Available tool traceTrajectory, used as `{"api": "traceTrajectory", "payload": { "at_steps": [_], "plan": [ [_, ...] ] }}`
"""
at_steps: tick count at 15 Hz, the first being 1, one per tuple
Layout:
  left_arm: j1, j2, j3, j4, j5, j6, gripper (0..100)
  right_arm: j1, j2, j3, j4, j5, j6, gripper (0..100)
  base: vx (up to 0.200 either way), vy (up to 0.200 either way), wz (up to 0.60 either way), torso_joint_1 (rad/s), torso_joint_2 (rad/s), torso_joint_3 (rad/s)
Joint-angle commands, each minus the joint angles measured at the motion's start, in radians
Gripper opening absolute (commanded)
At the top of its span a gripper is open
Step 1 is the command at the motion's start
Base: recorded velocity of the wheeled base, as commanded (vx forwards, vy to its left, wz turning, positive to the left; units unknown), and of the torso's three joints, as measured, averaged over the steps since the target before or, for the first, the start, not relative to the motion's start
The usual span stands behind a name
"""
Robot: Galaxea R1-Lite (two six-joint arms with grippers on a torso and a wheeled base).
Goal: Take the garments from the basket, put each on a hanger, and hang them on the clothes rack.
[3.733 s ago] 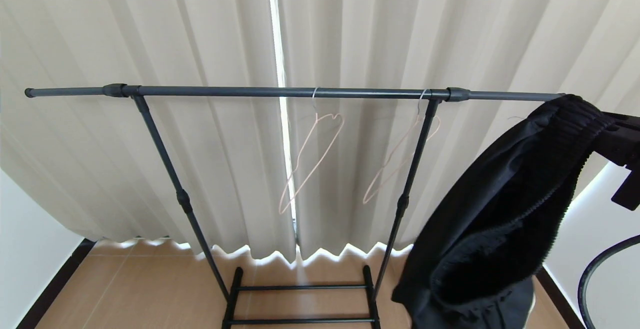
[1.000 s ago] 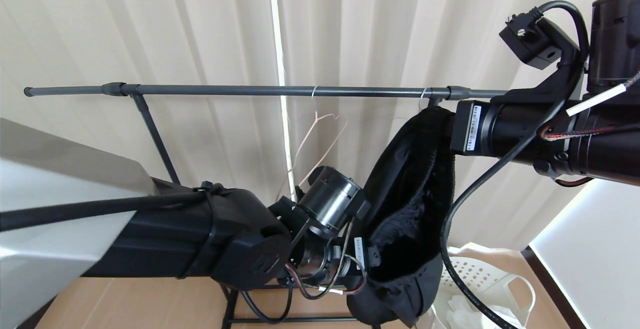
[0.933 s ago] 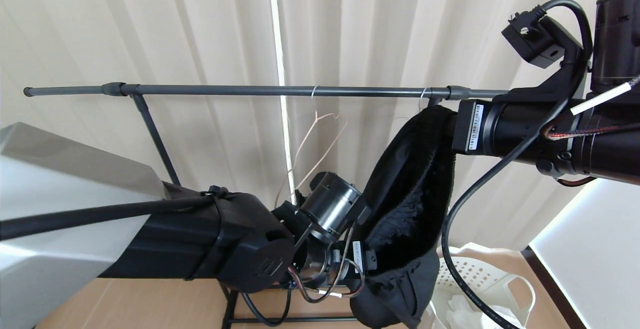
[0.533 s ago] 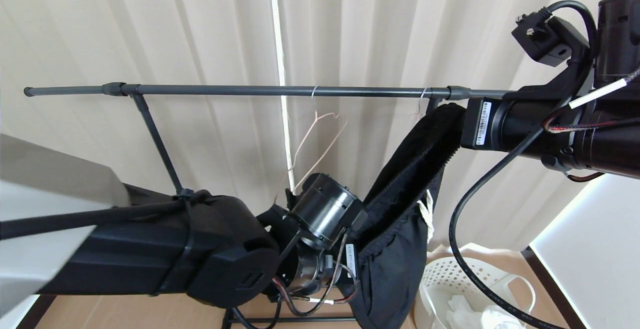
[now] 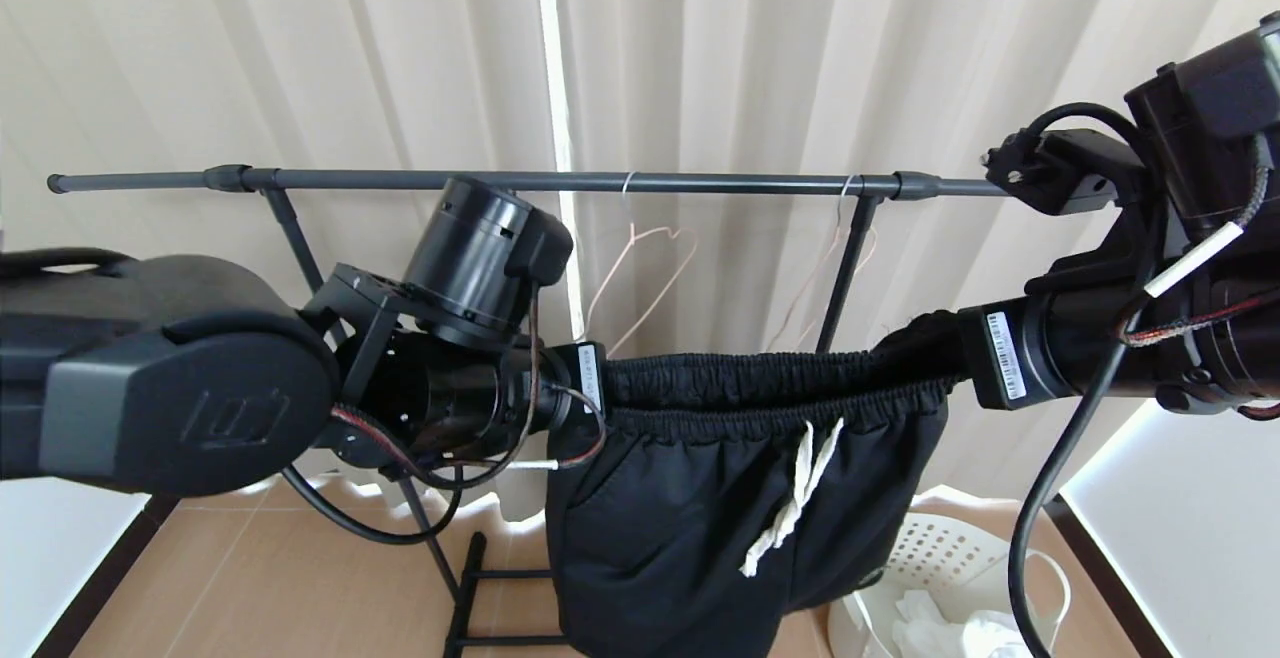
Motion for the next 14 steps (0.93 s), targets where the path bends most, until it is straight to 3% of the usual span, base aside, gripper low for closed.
{"api": "traceTrajectory", "payload": {
  "at_steps": [1,4,6,10,14],
  "plan": [
    [0.016,-0.014,-0.077,0.043,0.01,0.001,0,0.053,0.027,-0.044,0.032,0.004,0.025,0,0.0,0.0,0.0,0.0,0.0,0.0],
    [0.031,-0.013,-0.229,0.19,0.011,0.002,0,0.082,0.13,-0.131,0.039,0.018,0.178,0,0.0,0.0,0.0,0.0,0.0,0.0],
    [0.043,-0.017,-0.261,0.264,0.011,0.002,0,0.069,0.168,-0.186,0.039,0.007,0.25,0,0.0,0.0,0.0,0.0,0.0,0.0],
    [0.072,-0.033,-0.213,0.276,0.079,0.002,0,-0.05,0.168,-0.213,0.034,-0.011,0.253,0,0.0,0.0,0.0,0.0,0.0,0.0],
    [0.092,-0.051,-0.164,0.275,0.083,0.001,0,-0.182,0.158,-0.22,0.032,-0.016,0.195,0,0.0,0.0,0.0,0.0,0.0,0.0]
  ]
}}
